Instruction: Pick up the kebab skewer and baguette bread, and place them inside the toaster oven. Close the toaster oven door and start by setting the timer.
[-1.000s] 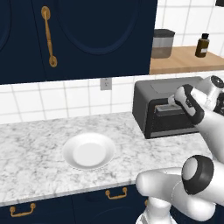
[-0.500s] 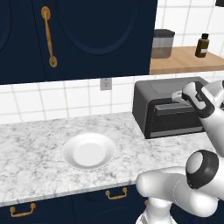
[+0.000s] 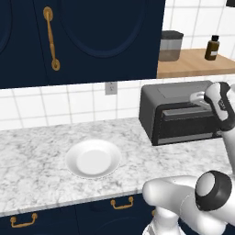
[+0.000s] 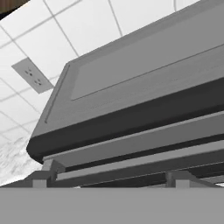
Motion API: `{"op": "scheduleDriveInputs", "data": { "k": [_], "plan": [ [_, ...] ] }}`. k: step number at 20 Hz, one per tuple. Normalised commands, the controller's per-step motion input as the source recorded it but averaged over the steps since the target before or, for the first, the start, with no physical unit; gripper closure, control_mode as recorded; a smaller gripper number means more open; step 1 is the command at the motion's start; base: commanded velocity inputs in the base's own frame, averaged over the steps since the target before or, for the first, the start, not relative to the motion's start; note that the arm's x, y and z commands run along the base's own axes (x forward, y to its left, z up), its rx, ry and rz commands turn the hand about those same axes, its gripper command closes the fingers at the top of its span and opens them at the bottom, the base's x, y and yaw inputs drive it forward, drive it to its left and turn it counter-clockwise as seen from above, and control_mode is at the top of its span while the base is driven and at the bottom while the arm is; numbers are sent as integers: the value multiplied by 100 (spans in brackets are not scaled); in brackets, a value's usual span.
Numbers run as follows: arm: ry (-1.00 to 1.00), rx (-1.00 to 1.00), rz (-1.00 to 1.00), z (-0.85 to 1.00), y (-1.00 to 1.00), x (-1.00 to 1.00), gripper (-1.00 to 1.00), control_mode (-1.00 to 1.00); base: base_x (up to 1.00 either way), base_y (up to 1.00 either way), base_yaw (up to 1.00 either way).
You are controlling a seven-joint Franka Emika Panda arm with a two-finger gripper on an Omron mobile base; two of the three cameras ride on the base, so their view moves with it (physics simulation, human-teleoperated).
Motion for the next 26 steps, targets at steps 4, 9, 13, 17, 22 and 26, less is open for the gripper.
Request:
{"op": "scheduleDriveInputs", "data": {
  "k": [4, 9, 13, 17, 22, 26],
  "plan": [
    [0, -4, 0, 20, -39, -91, -100, -100, 0, 0, 0],
    [-4, -2, 1, -22, -42, -72, -100, -100, 0, 0, 0],
    [-15, -9, 5, -4, -62, -35, -100, -100, 0, 0, 0],
    [-18, -14, 4, 0, -86, -2, -100, -100, 0, 0, 0],
    [-14, -13, 3, -10, -98, 6, -100, -100, 0, 0, 0],
    [-28, -4, 1, -22, -55, 13, -100, -100, 0, 0, 0]
  ]
}}
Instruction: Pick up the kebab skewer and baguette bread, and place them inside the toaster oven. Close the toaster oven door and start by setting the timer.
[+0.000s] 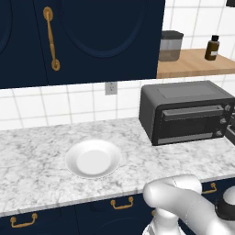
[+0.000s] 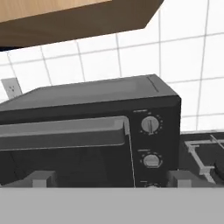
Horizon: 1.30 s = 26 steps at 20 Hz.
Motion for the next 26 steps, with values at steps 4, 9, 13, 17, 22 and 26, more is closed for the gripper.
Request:
{"op": "scheduleDriveInputs", "data": {
  "k": [4, 9, 13, 17, 22, 26],
  "plan": [
    [-30, 0, 0, -15, -39, 9, -100, -100, 0, 0, 0],
    [-22, -4, 0, -5, -4, 25, -100, -100, 0, 0, 0],
    [-7, -1, -2, 0, 2, 32, -100, -100, 0, 0, 0],
    [-2, 0, -3, 0, -5, 29, -100, -100, 0, 0, 0],
    [-1, 0, -6, -2, -1, 27, -100, -100, 0, 0, 0],
    [-4, 0, -7, -26, 0, 35, -100, -100, 0, 0, 0]
  ]
}}
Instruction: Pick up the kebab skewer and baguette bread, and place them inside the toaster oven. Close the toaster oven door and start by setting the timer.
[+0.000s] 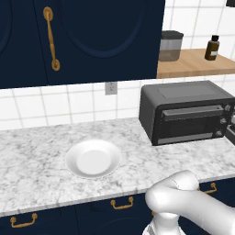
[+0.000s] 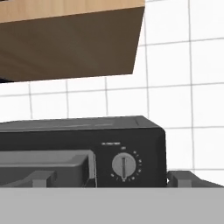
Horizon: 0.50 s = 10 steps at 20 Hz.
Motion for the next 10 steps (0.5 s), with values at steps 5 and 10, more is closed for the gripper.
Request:
{"op": "scheduleDriveInputs", "data": {
  "k": [5, 10],
  "plan": [
    [-2, 0, -5, -17, 0, 37, -100, -100, 0, 0, 0],
    [-2, 0, -1, -1, -1, 27, -100, -100, 0, 0, 0]
  ]
}}
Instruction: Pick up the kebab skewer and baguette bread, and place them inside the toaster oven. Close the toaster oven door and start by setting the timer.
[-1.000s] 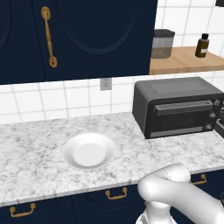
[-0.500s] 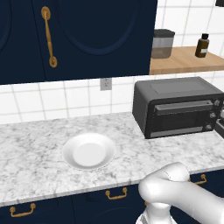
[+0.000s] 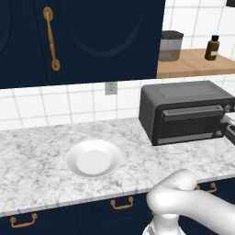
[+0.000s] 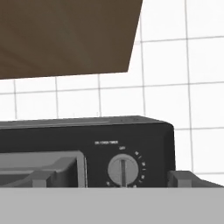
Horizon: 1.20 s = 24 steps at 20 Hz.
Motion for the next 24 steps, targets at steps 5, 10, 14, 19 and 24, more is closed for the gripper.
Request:
{"op": "scheduleDriveInputs", "data": {
  "k": [5, 10, 14, 19, 24],
  "plan": [
    [-1, -2, 0, 0, -12, 9, -100, -100, 0, 0, 0],
    [0, -4, 0, 0, -16, 9, -100, -100, 0, 0, 0],
    [-3, -3, 0, 0, 0, 3, -100, -100, 0, 0, 0],
    [-6, -1, 0, 0, 0, 1, -100, -100, 0, 0, 0],
    [-5, 0, -1, 0, 0, 9, -100, -100, 0, 0, 0]
  ]
}}
